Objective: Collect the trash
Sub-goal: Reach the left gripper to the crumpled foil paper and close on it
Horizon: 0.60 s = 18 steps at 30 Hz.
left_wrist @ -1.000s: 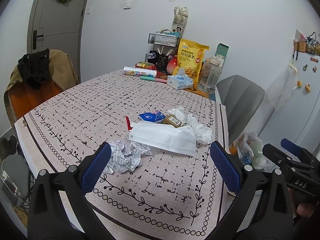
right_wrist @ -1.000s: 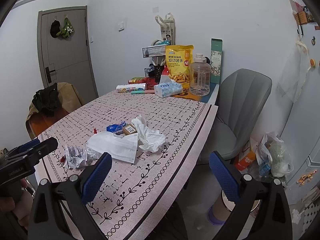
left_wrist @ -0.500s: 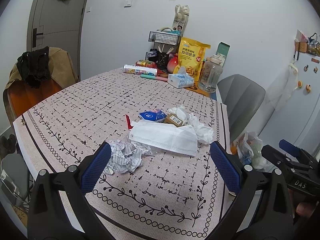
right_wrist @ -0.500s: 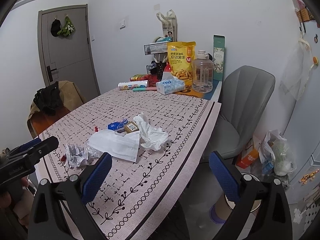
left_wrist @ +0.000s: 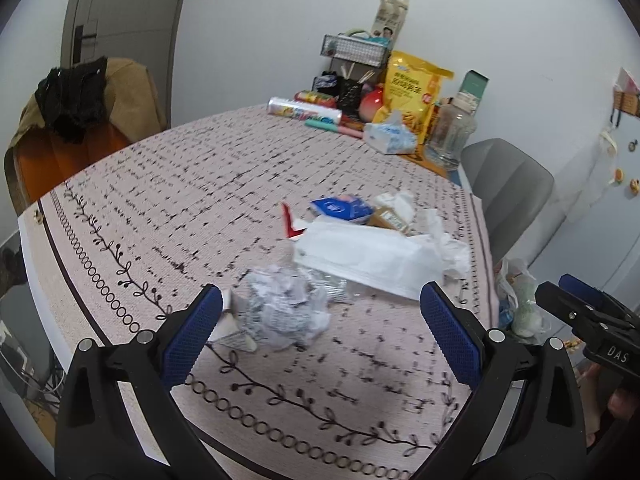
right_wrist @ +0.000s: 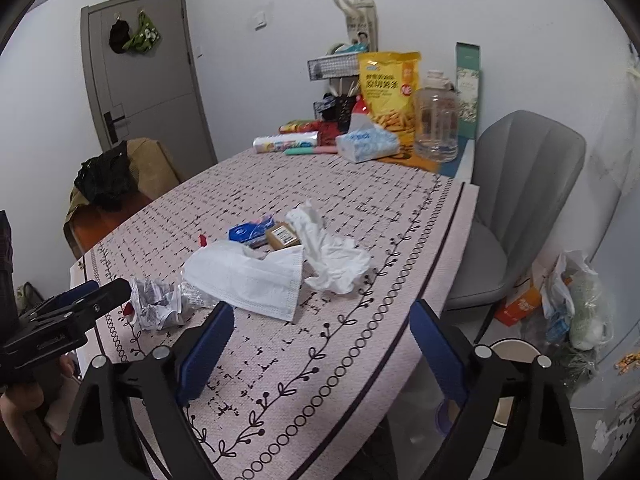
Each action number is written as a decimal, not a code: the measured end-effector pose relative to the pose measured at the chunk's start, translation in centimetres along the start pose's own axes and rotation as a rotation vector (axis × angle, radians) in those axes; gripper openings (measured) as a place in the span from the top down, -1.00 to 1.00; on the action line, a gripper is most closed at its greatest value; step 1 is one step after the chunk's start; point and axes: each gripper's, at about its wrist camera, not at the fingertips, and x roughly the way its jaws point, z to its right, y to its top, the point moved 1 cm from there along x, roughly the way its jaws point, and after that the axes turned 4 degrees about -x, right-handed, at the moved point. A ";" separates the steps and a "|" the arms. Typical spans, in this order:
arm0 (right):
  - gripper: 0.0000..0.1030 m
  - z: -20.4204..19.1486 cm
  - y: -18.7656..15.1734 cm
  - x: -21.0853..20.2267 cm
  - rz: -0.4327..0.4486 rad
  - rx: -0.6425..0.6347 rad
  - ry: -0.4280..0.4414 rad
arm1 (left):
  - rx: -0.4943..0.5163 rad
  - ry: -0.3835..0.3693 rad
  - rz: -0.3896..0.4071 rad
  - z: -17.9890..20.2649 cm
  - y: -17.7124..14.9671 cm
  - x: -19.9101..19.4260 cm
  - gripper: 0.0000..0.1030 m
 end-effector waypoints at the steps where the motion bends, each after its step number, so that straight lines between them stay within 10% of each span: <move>1: -0.66 -0.2 0.1 0.4 -0.005 -0.005 0.008 | -0.004 0.006 -0.006 -0.4 0.0 0.3 -0.89; 13: -0.61 -2.2 0.5 6.0 -0.093 -0.032 0.077 | -0.092 -0.041 -0.116 -4.0 -0.4 4.7 -0.39; 18: -0.61 -3.3 0.7 7.5 -0.110 -0.054 0.109 | -0.111 -0.094 -0.119 -4.1 0.0 4.8 0.40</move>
